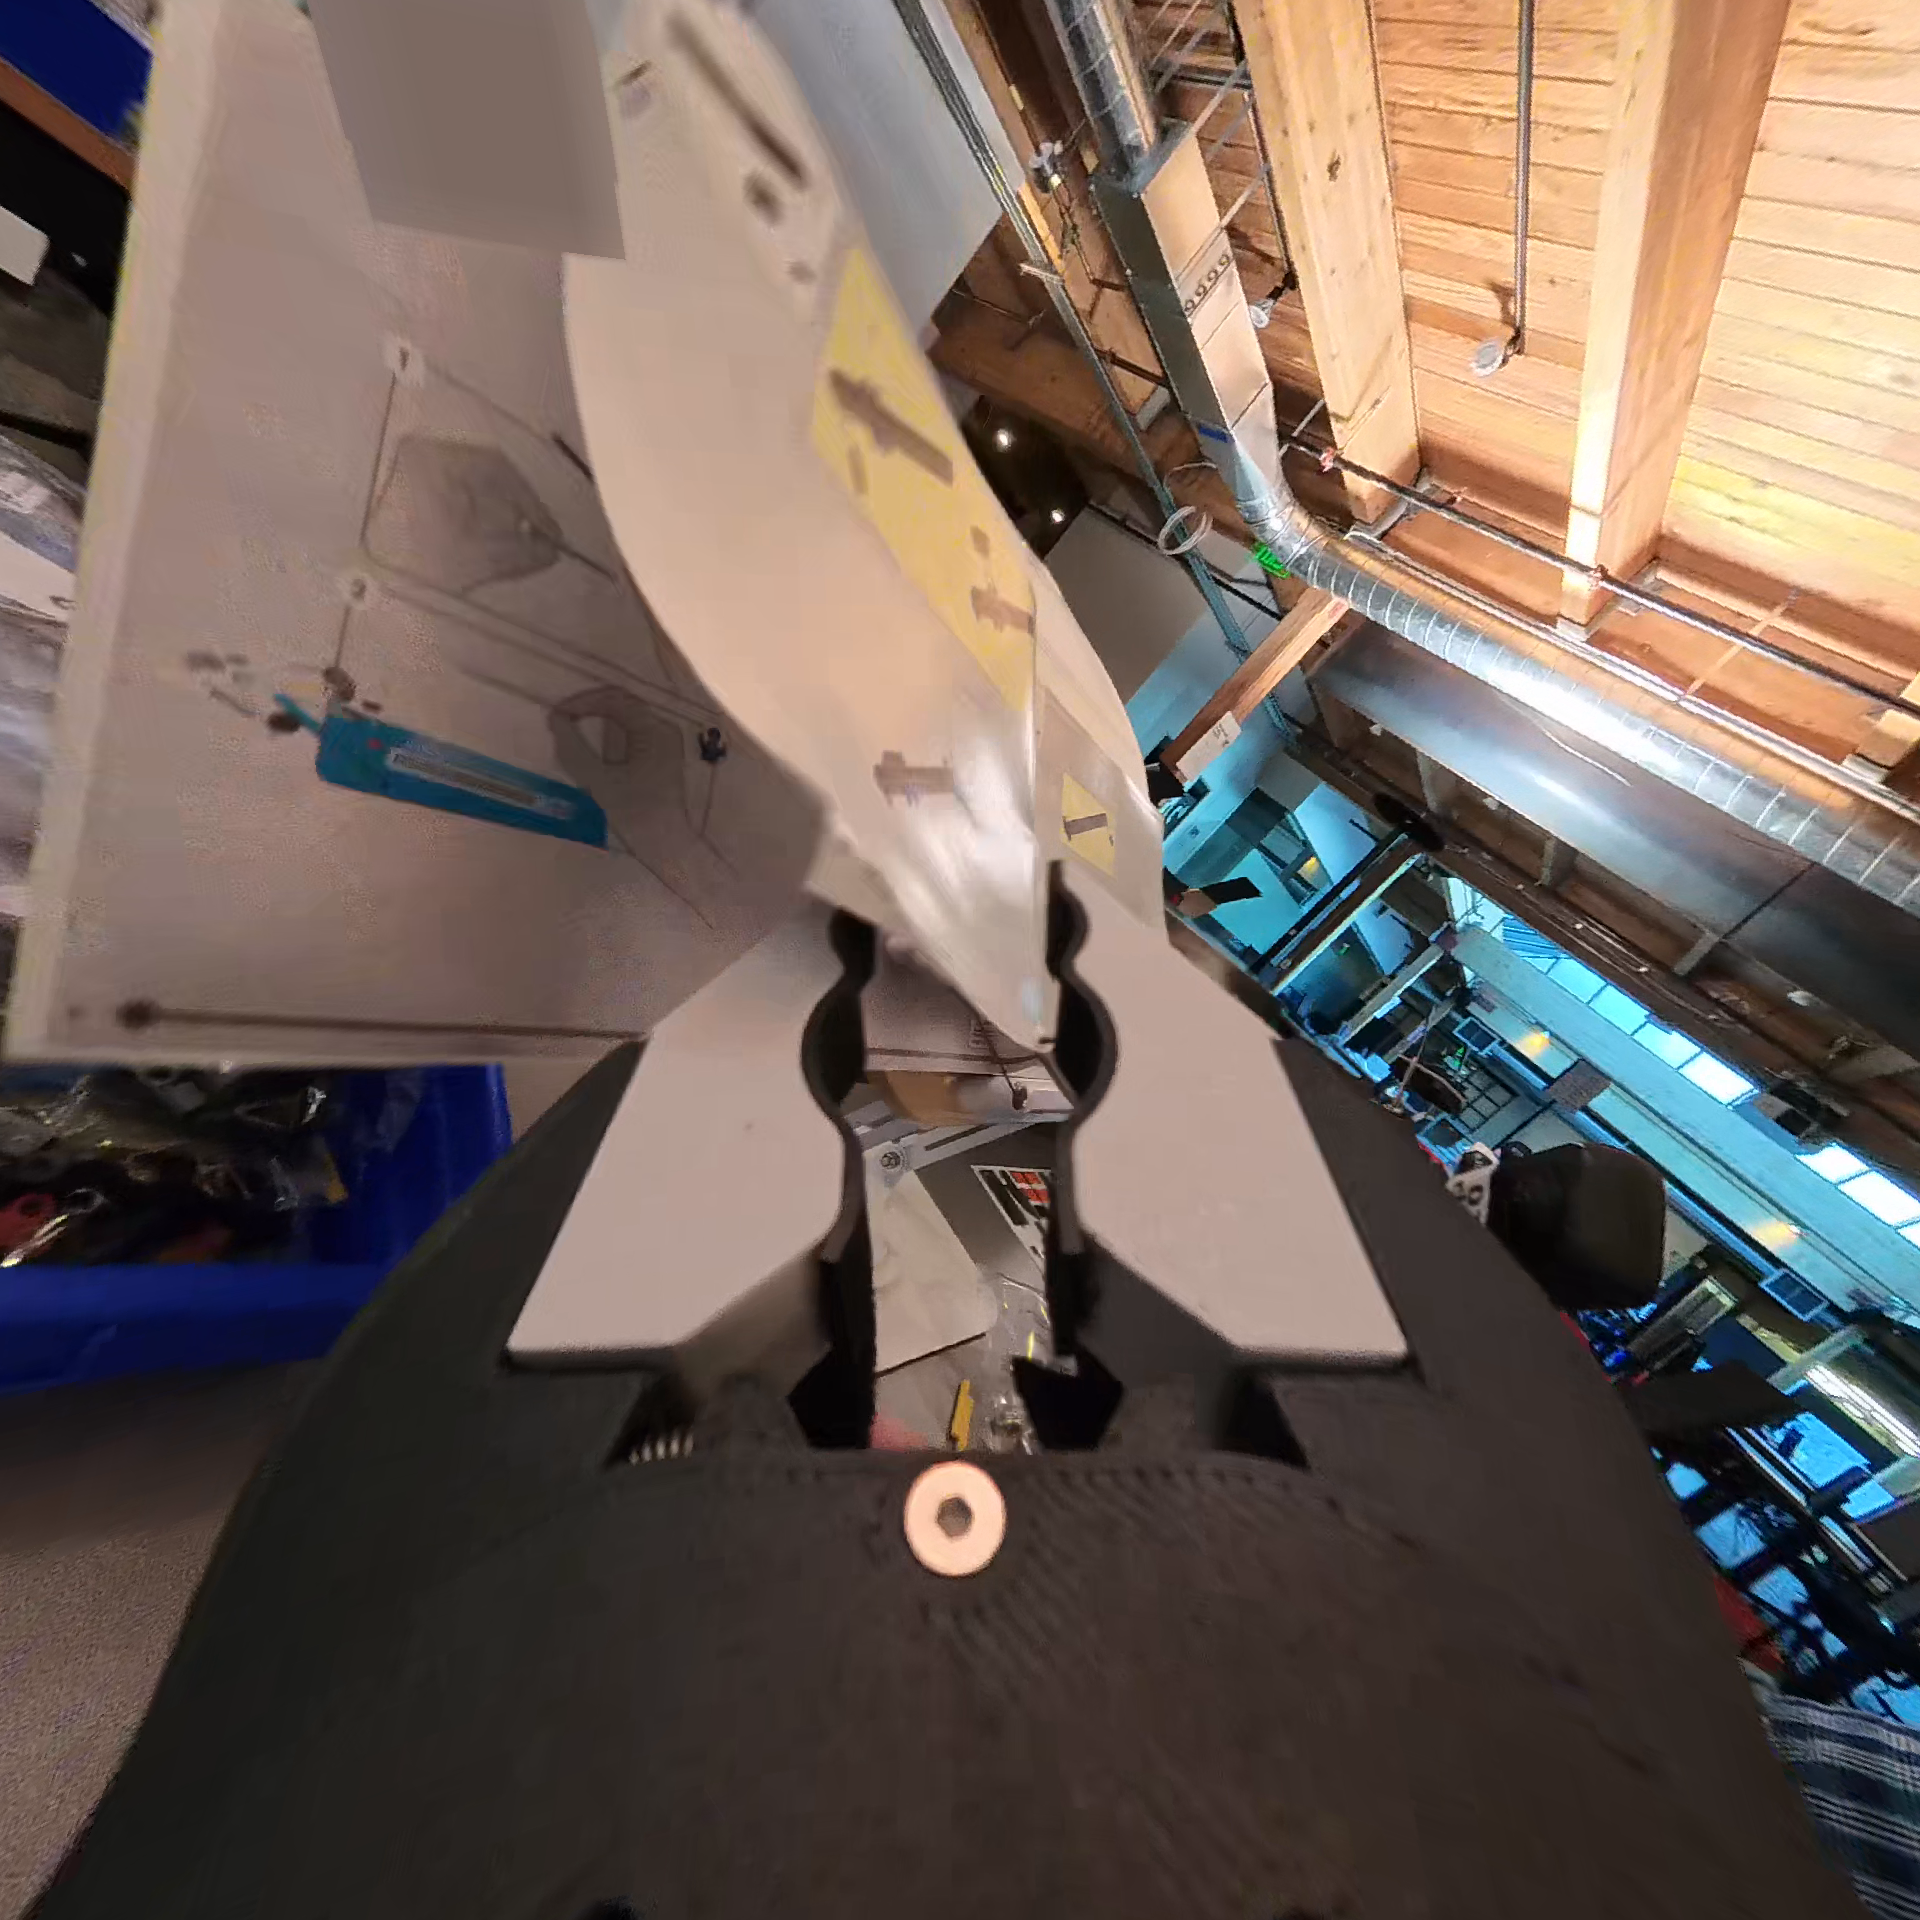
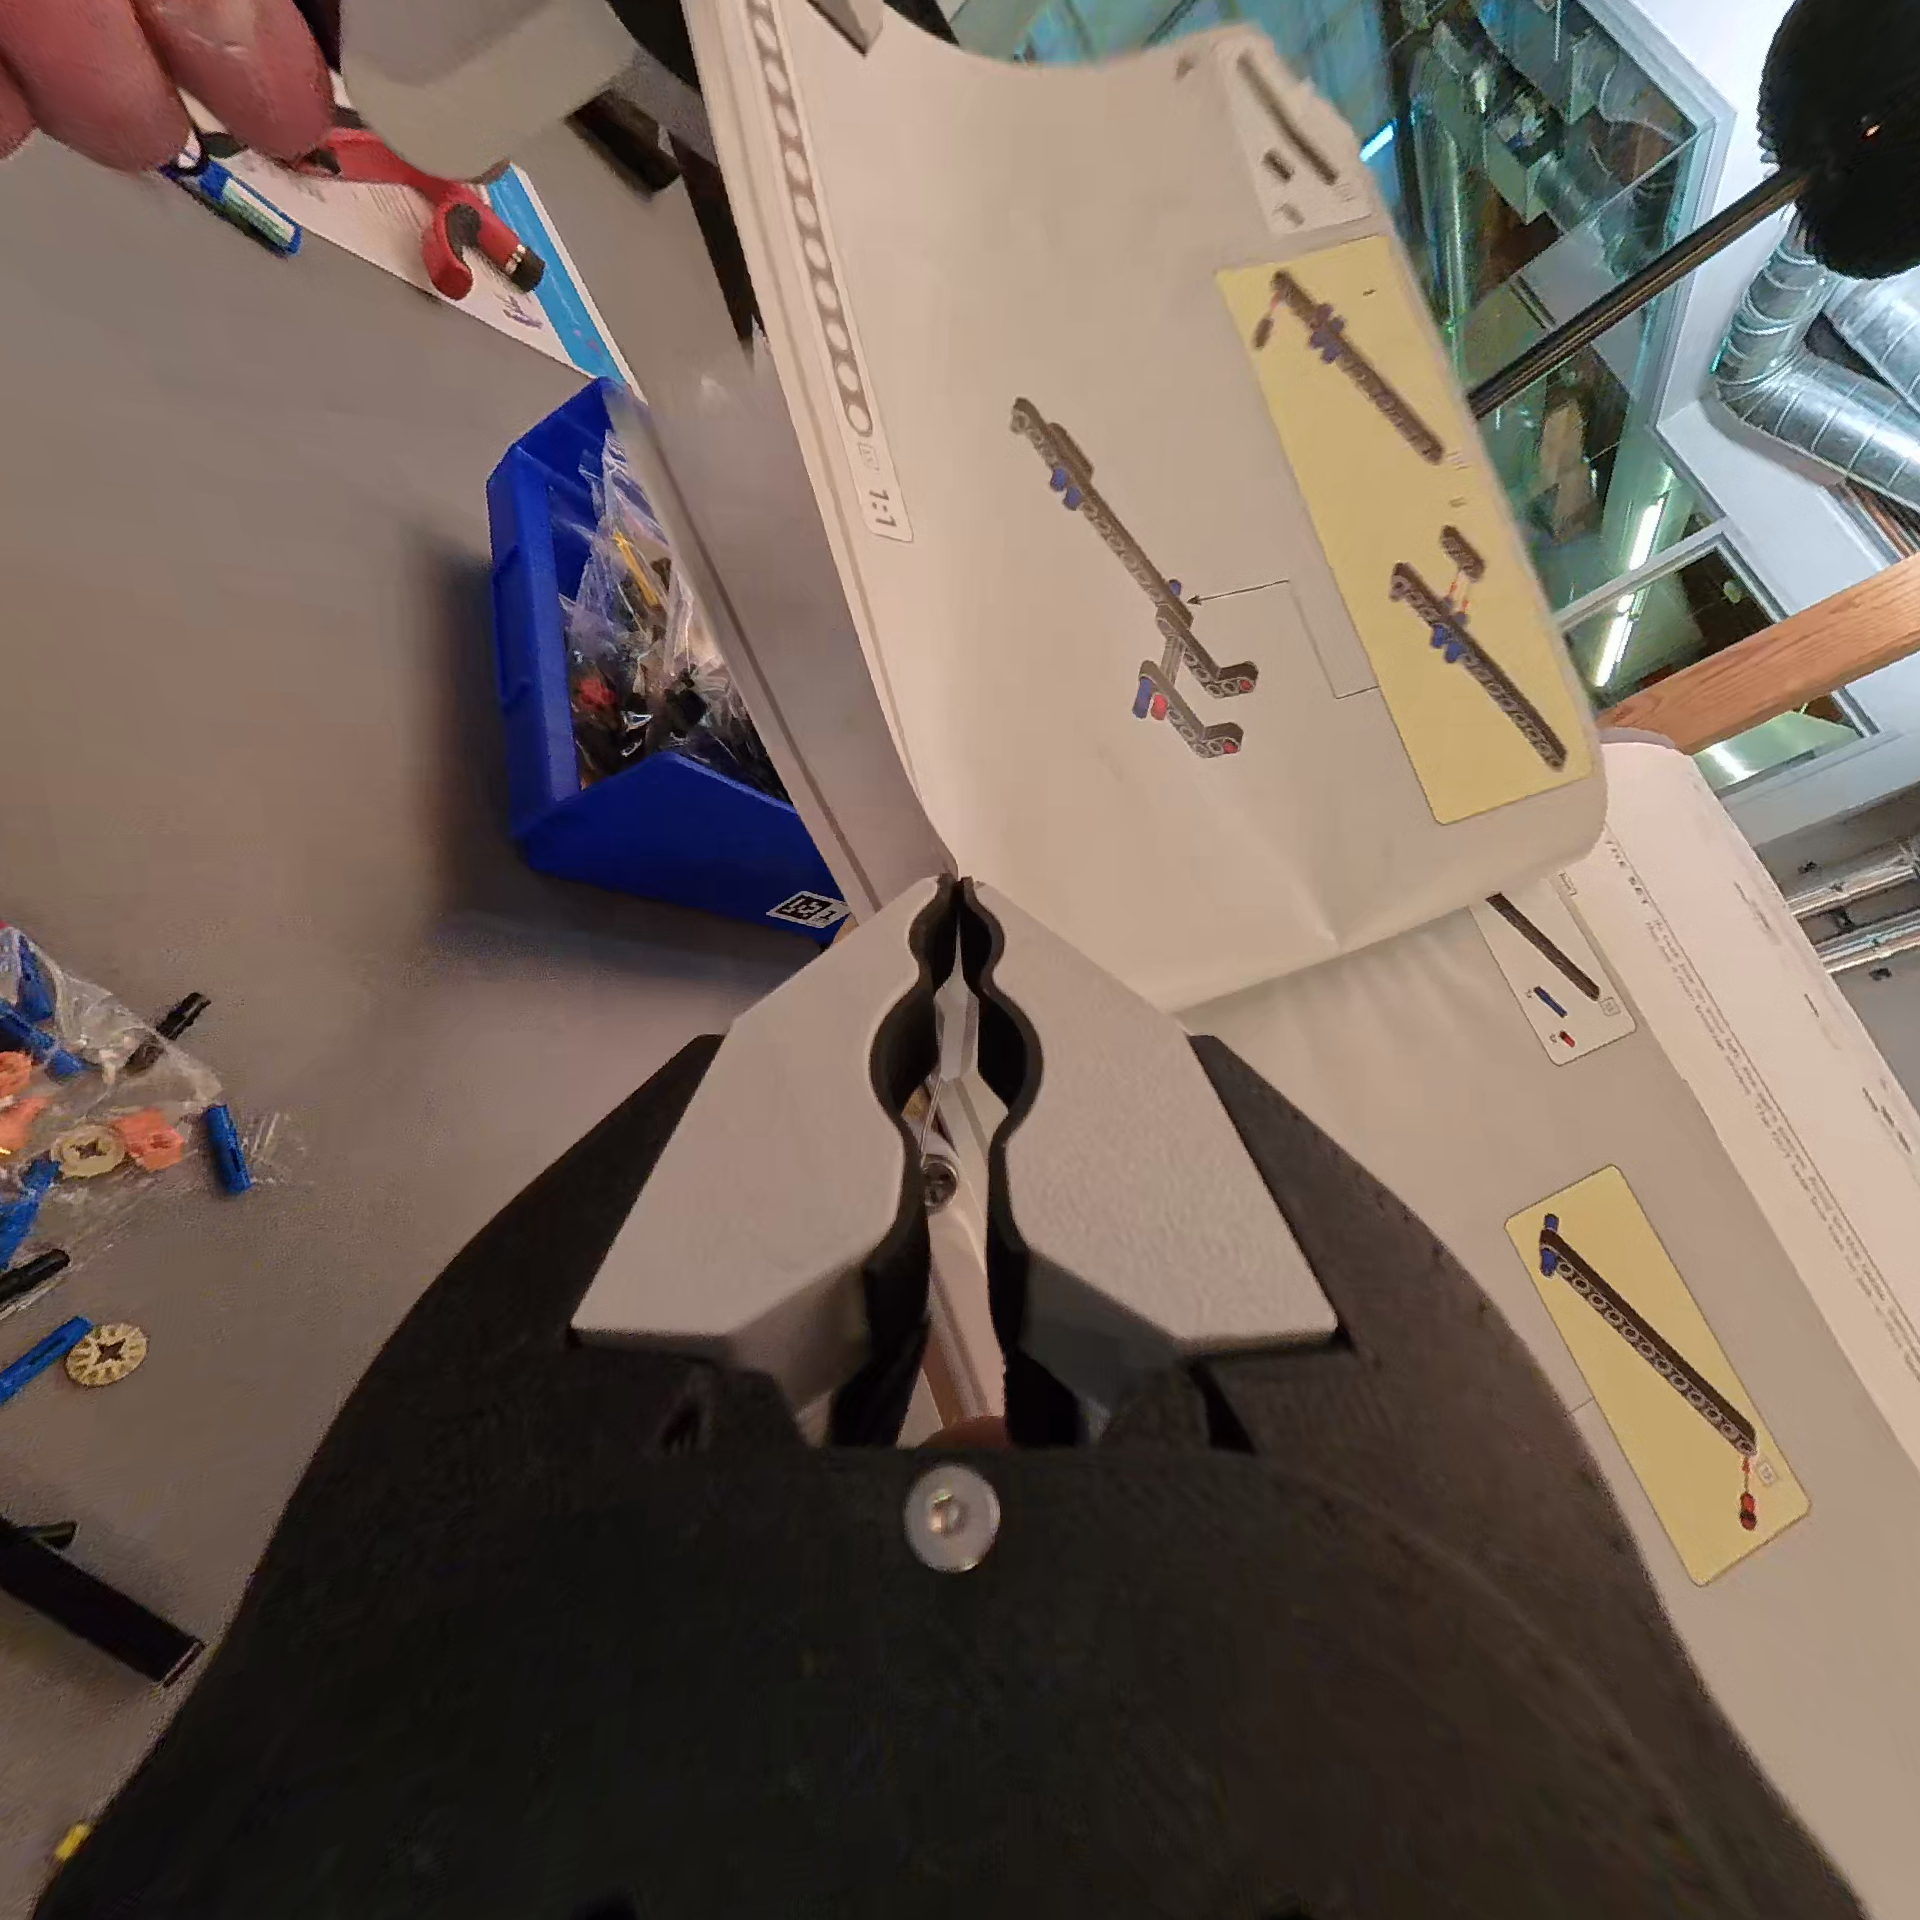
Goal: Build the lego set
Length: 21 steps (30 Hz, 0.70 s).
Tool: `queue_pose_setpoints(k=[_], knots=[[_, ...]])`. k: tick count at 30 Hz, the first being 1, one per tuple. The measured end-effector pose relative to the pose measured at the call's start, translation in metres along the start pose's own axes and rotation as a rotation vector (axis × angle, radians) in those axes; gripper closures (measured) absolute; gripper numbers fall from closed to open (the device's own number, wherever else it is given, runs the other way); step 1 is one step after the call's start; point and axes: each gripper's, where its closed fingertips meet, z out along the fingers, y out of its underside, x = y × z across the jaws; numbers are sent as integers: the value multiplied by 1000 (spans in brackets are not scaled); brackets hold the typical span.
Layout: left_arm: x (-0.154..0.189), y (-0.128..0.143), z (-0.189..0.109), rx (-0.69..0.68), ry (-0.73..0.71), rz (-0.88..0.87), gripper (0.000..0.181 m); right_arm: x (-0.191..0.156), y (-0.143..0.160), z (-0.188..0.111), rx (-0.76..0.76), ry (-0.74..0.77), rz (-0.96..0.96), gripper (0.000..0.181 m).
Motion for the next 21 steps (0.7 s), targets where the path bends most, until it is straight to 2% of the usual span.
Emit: queue_pose_setpoints(k=[4,9,11,17,21], knots=[[-3,-1,1,-10,-13,34,181,0,1,-2,-2,1,-13,181],[2,-8,9,-7,-28,96,181,3,0,-6,9,13,-5,181],[10,-18,10,18,-12,112,181,1,-7,-13,27,12,-22,172],[48,-32,29,5,73,206,181,-35,-2,-17,-35,-72,-90,176],[84,-29,45,-29,165,269,181,-31,2,-5,-85,4,-53,160]])
